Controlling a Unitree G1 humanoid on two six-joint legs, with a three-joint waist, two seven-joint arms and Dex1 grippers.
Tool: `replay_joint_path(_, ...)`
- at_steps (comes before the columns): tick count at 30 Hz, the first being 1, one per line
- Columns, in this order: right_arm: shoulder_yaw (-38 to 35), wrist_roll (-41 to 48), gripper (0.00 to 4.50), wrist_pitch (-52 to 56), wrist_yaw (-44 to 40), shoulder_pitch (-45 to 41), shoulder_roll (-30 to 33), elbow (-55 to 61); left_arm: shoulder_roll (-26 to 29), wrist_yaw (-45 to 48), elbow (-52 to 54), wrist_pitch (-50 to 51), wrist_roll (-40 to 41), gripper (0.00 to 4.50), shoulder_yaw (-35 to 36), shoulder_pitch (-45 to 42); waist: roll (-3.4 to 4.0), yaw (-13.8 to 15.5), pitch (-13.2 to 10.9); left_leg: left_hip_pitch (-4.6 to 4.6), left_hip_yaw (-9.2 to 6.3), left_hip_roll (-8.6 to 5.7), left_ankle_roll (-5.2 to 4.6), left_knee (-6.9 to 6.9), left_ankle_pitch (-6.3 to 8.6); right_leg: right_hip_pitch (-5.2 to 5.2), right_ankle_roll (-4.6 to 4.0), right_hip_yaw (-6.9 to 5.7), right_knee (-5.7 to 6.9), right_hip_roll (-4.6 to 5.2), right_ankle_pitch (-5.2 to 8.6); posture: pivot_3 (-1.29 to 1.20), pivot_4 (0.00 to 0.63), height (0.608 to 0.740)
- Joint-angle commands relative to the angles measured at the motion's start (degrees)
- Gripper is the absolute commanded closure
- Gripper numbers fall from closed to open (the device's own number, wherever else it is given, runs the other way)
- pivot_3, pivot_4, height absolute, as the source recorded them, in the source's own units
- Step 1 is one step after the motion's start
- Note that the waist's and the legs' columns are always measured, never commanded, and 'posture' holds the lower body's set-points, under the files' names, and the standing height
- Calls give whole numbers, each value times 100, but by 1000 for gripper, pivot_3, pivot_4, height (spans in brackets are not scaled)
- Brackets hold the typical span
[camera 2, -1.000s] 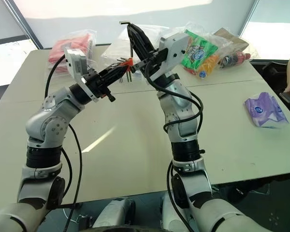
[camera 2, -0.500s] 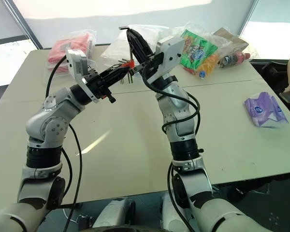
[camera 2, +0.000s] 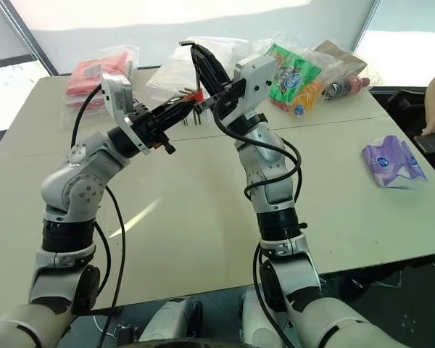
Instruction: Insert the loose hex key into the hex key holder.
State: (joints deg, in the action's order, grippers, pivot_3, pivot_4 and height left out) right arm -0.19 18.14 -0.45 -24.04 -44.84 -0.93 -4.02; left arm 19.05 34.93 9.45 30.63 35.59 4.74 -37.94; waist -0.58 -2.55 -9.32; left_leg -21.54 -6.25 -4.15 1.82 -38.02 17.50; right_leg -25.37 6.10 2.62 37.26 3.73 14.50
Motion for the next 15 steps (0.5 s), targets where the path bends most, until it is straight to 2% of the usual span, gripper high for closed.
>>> replay_joint_path(1,100,-61,4480,-90,-60,19,48,186,-2,-4,201,-43,103,4500,97,-144,0,1,0,0,0,0,0,0,0,0,0,0,0,0,0,0,150,740)
replay_joint_path(3,145,-78,4480,-78,-78,77,76,228,-6,-11,206,-36,110,4500,100,-141,0,5,0,0,0,0,0,0,0,0,0,0,0,0,0,0,150,740)
replay_joint_path(4,167,-85,4153,-69,-90,110,88,250,-8,-13,203,-35,109,4500,100,-140,0,5,0,0,0,-1,0,0,0,1,0,0,0,1,0,0,150,740)
replay_joint_path(7,259,-171,3007,-48,-143,244,184,348,-14,-17,204,-26,111,4500,99,-131,0,1,0,0,0,-1,0,0,0,0,0,0,0,1,0,0,150,740)
replay_joint_path(10,344,-201,1453,-36,-301,596,379,567,-29,-28,199,-23,109,4500,96,-118,0,10,0,0,0,0,0,0,0,0,0,0,0,0,0,0,150,740)
replay_joint_path(13,288,83,1453,374,-429,1135,638,1167,-43,-37,202,-6,95,4500,76,-84,0,25,0,-1,-1,-2,0,-1,0,2,0,0,-2,3,0,0,150,740)
replay_joint_path(15,163,369,1453,863,-621,1748,1074,1834,-52,-17,181,12,87,4500,46,-64,0,57,0,-3,-1,-3,0,-3,0,3,0,0,-4,3,0,0,150,740)
